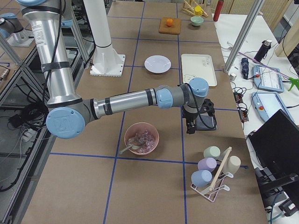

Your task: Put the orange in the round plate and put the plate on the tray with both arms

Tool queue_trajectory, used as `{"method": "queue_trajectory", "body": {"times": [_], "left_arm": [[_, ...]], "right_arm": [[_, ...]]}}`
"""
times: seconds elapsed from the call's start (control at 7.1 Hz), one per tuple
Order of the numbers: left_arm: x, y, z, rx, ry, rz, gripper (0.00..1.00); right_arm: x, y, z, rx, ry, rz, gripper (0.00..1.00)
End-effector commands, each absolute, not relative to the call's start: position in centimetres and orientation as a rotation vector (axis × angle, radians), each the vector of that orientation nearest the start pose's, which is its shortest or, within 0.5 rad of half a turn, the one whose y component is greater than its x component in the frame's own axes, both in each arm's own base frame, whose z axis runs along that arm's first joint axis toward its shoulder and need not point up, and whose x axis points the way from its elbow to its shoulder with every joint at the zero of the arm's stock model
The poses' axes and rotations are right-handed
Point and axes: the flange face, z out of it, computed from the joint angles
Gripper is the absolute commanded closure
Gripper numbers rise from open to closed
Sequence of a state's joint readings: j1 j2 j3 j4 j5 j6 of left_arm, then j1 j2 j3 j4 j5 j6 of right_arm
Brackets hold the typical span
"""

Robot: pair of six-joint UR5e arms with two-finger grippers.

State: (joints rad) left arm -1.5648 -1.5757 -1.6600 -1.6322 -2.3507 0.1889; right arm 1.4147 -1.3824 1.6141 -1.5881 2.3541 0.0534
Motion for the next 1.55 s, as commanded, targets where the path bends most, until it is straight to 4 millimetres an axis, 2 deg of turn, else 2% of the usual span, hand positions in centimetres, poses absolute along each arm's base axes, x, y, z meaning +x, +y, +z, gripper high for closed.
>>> {"method": "queue_trajectory", "body": {"times": [0.0,0.14,0.28,0.42,0.56,0.7,0.85,0.99,1.13,1.41], "left_arm": [[-5.9,-50.3,60.6,0.215,0.763,0.244,0.02],[-5.8,-50.3,61.4,0.176,0.770,0.180,0.02],[-4.6,-50.6,60.9,0.153,0.778,0.142,0.02],[-1.8,-51.1,60.2,0.153,0.793,0.175,0.02],[2.5,-51.5,59.3,0.134,0.808,0.160,0.02],[4.7,-51.8,58.5,0.129,0.828,0.067,0.02],[9.5,-51.3,58.4,0.091,0.836,0.118,0.02],[12.5,-51.7,58.0,0.105,0.766,0.141,0.02],[14.2,-51.6,58.7,0.096,0.733,0.161,0.02],[14.8,-52.0,61.0,0.081,0.726,0.162,0.02]], "right_arm": [[-2.9,-57.6,54.8,0.130,-0.815,-0.187,0.00],[-3.5,-57.9,53.6,0.148,-0.837,-0.201,0.00],[-5.7,-57.8,53.8,0.115,-0.894,-0.228,0.00],[-6.3,-57.8,53.0,0.128,-0.888,-0.246,0.00],[-6.2,-57.3,52.5,0.141,-0.888,-0.249,0.00],[-6.2,-56.9,51.7,0.153,-0.891,-0.251,0.00],[-6.8,-56.8,50.8,0.140,-0.896,-0.219,0.00],[-8.4,-56.6,50.5,0.103,-0.903,-0.185,0.00],[-9.5,-56.5,49.5,0.100,-0.909,-0.187,0.00],[-10.3,-56.1,49.7,0.112,-0.912,-0.209,0.00]]}}
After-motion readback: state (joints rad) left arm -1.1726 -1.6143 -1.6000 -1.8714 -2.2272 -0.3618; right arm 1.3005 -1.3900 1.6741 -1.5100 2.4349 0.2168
